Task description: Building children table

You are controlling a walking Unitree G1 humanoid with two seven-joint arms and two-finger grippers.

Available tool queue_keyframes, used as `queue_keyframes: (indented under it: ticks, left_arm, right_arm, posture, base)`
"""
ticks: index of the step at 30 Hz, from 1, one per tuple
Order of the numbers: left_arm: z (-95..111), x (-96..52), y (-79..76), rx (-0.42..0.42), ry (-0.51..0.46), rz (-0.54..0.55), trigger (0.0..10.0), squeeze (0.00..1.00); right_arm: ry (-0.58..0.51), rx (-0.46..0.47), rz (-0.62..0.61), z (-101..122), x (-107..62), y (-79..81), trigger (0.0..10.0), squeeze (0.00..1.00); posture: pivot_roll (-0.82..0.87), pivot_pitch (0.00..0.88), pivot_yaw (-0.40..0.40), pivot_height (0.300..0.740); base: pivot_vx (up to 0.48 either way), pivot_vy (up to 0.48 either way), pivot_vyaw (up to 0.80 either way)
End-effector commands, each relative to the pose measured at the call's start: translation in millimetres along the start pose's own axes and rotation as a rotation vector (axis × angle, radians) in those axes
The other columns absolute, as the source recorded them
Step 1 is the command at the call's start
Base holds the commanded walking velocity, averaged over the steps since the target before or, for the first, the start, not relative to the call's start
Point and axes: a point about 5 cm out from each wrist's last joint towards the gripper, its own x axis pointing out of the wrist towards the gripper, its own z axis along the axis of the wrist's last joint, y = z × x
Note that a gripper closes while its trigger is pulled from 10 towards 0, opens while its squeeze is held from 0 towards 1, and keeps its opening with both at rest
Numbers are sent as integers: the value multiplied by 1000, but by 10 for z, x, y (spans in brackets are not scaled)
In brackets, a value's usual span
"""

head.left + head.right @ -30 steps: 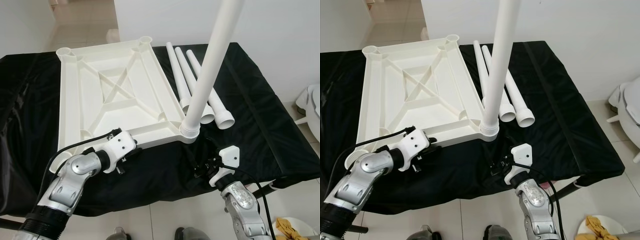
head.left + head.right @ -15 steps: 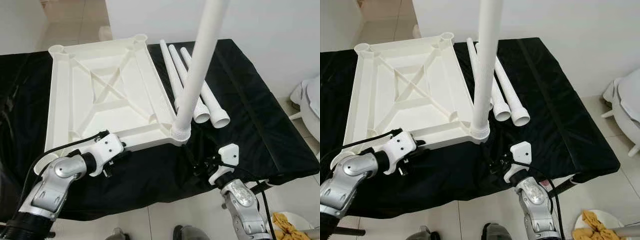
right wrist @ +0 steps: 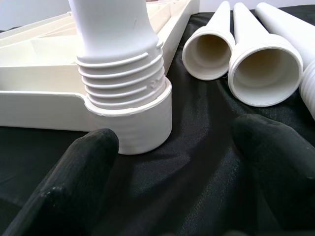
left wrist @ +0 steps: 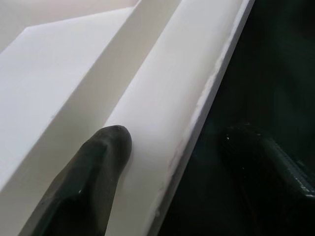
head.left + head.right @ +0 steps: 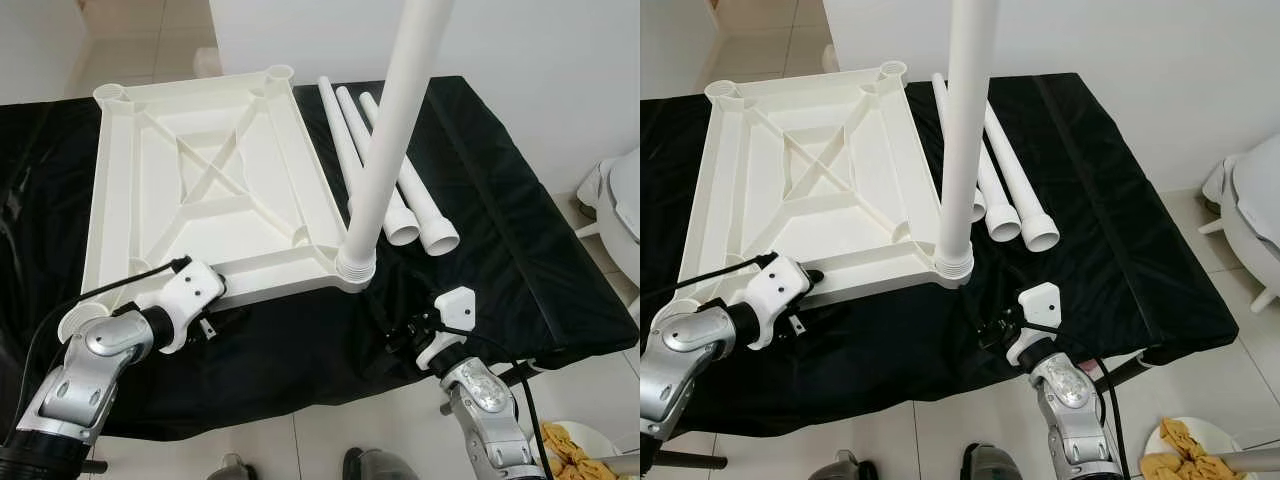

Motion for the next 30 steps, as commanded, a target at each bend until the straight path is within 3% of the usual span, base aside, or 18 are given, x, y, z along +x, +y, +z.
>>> queue_keyframes:
  ticks: [1,2,5,6,8,15,18,21,26,27,28,29,30]
  left_arm:
    - [63,-17,-21,-66,-50,-61,10000,0]
    - [63,-17,-21,-66,-50,-61,10000,0]
    - [371,17,40,-216,-239,-108,10000,0]
    - [371,17,40,-216,-239,-108,10000,0]
    - [526,13,52,-237,-331,-150,10000,0]
    - [537,49,123,-260,-346,-131,10000,0]
    - [470,108,193,-253,-317,-52,10000,0]
    - [327,167,261,-223,-262,124,10000,0]
    - [312,158,269,-234,-252,150,10000,0]
    - [259,147,244,-311,-260,278,10000,0]
    - [259,147,244,-311,-260,278,10000,0]
    - [196,141,200,-404,-255,374,10000,0]
    - [196,141,200,-404,-255,374,10000,0]
  right_arm:
    - [12,11,6,-25,-2,-5,10000,0]
    - [12,11,6,-25,-2,-5,10000,0]
    - [10,3,15,-16,21,-22,10000,0]
    - [10,3,15,-16,21,-22,10000,0]
    - [11,-7,24,-14,38,-30,10000,0]
    - [12,-17,5,-8,70,-72,10000,0]
    - [0,32,-47,14,106,-122,10000,0]
    - [25,128,-123,9,137,-176,10000,0]
    - [32,139,-129,6,140,-179,10000,0]
    - [26,133,-177,40,118,-220,10000,0]
    - [26,133,-177,40,118,-220,10000,0]
    - [27,126,-206,63,97,-235,10000,0]
    - [27,126,-206,63,97,-235,10000,0]
  posture:
    - [-13,115,17,740]
    - [-13,115,17,740]
    - [-15,108,11,740]
    - [-15,108,11,740]
    - [-18,102,6,740]
    - [-20,96,6,740]
    - [-18,96,6,740]
    - [-31,97,30,740]
    - [-31,97,30,740]
    - [-35,106,26,740]
    - [-35,106,26,740]
    - [-35,108,26,740]
    - [-35,108,26,740]
  base:
    - [0,0,0]
    - [0,0,0]
    - [0,0,0]
    - [0,0,0]
    - [0,0,0]
    - [0,0,0]
    - [0,0,0]
    - [0,0,0]
    - [0,0,0]
    - [0,0,0]
    - [0,0,0]
    - [0,0,0]
    - [0,0,0]
